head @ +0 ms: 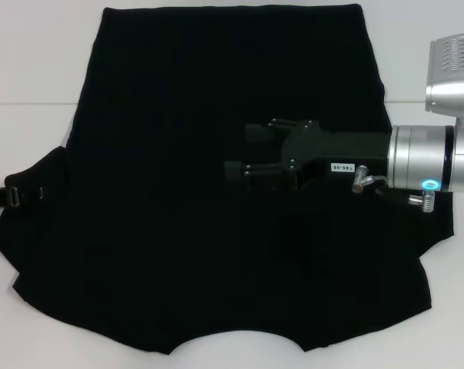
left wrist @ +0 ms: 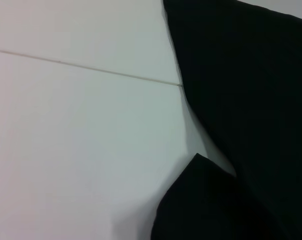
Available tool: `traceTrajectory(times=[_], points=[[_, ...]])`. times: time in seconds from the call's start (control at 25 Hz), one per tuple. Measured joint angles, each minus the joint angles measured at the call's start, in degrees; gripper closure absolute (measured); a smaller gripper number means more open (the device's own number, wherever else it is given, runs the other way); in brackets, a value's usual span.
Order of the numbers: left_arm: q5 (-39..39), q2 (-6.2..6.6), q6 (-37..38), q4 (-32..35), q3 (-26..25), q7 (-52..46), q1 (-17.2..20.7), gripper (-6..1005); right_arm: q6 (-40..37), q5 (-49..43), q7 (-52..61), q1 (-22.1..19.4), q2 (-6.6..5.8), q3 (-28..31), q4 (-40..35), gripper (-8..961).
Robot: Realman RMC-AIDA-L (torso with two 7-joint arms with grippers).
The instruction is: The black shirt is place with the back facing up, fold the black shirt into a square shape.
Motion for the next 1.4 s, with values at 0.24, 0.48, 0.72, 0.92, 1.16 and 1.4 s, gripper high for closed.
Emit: traceTrajectory(times=[0.24,0.48,0.72,0.92,1.16,1.4], points=[[0.0,0.0,-0.3,0.0,-0.4,0.4,0.2,307,-0.1,0.2,-0.1,-0.1,0.0,0.0,0.0,54],[0.0,0.0,-0.6,0.0,-0.4,1.3,0.3,507,-0.4,0.7,-0.3,-0.3,0.0,0.0,0.0,54],[0.0,0.0,-1.9,0.0,-0.4,1.4,0.4,750,-0.4,1.0,-0.3,-0.4,0.02,0.0,0.0,54],[0.0,0.0,-2.0,-0.1,-0.4,1.8,0.5,934,-0.1,2.2,-0.3,-0.4,0.0,0.0,0.4,54],[0.0,0.0,-2.5,0.3,-1.1,2.0,0.7,999,0.0,3.4,-0.3,-0.5,0.13,0.0,0.5,54],[-0.2,0.21,-3.9,1.0,-2.9,2.1,0.8,998,0.3,5.0,-0.3,-0.5,0.22,-0.2,1.4,54]])
